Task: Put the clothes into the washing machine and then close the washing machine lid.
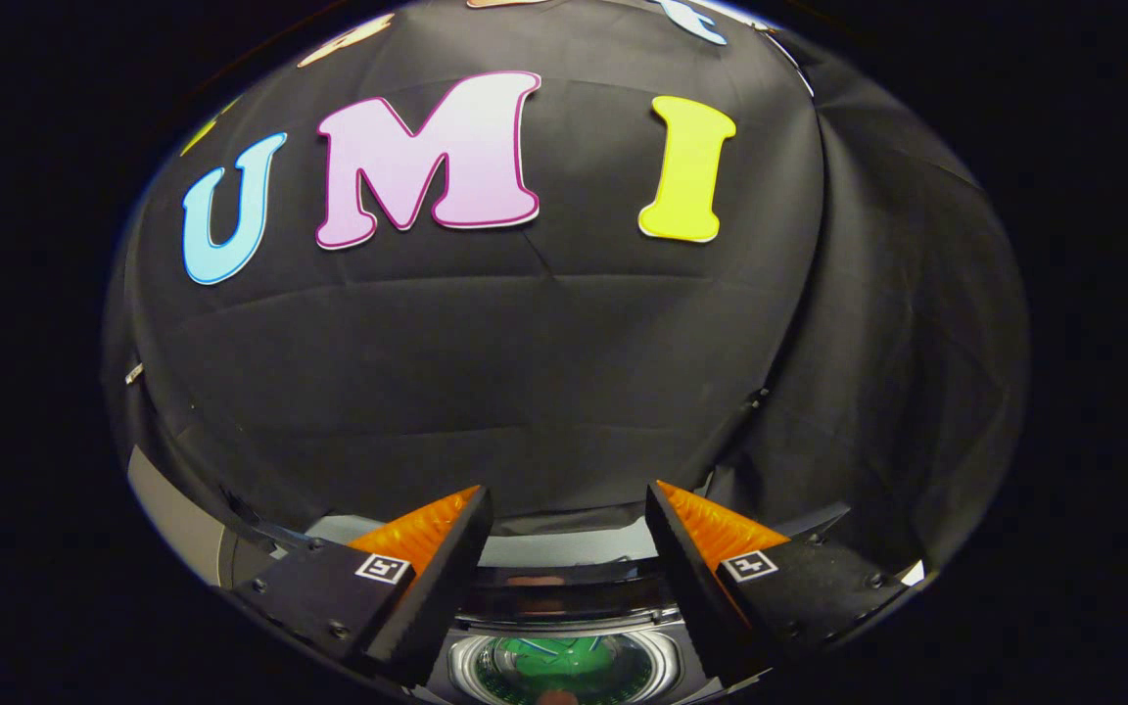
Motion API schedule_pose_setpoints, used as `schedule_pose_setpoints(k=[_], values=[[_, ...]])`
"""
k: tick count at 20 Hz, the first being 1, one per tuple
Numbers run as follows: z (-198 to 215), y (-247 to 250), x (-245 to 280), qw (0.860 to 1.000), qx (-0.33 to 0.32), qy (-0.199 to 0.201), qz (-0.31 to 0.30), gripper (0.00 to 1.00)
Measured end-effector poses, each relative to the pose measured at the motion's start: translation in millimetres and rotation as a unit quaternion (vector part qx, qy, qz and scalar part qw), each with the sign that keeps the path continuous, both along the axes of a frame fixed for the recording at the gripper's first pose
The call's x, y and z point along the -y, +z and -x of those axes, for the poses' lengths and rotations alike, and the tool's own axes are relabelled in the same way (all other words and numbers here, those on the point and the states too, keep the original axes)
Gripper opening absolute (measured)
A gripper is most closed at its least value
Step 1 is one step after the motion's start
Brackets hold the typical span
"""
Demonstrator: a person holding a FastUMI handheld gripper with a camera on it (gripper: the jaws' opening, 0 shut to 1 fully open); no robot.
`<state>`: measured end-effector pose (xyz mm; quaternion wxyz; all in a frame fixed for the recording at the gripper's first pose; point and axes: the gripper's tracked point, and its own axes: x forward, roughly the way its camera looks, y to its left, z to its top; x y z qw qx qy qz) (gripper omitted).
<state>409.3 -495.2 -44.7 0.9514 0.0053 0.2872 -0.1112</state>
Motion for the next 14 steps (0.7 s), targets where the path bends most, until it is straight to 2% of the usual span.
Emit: schedule_pose_setpoints(k=[3, 11, 14], values=[[-4.1, -1.8, -0.4, 1.000, 0.020, -0.002, -0.010, 0.98], [4.1, -0.2, 0.8, 1.000, 0.022, -0.007, 0.008, 0.99], [24.8, 2.1, -1.1, 0.999, 0.032, -0.005, 0.010, 0.99]])
